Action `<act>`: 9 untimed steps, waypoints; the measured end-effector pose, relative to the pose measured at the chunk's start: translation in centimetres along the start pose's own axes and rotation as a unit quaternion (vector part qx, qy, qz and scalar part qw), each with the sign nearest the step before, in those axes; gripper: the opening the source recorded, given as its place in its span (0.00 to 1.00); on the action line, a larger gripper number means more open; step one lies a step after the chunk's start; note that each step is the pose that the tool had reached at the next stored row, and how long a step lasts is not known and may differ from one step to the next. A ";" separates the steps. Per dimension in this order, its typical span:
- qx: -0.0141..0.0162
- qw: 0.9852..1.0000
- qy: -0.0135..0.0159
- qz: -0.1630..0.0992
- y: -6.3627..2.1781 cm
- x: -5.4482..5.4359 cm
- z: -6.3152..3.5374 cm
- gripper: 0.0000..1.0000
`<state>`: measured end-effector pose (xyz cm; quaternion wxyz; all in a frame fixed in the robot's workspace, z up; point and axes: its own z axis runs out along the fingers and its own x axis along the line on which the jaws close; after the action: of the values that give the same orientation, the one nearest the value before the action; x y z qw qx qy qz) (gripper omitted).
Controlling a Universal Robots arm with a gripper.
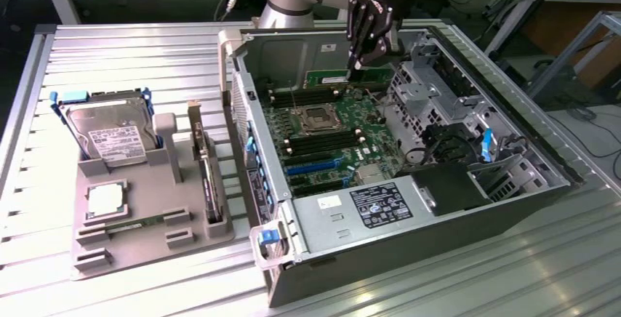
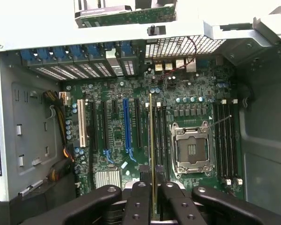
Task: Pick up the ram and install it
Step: 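Insert the ram into the slot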
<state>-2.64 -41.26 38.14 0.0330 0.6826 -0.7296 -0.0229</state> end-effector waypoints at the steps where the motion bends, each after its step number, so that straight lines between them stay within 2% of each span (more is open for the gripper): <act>1: 0.000 1.000 0.000 0.000 0.00 0.0 0.00 0.15; 4: 0.000 1.000 0.000 0.000 -0.06 0.0 0.78 0.15; 9: 0.000 1.000 0.000 0.000 -0.23 0.0 2.84 0.15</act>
<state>-2.63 -41.29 35.30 0.0330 0.6827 -0.7296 -0.0227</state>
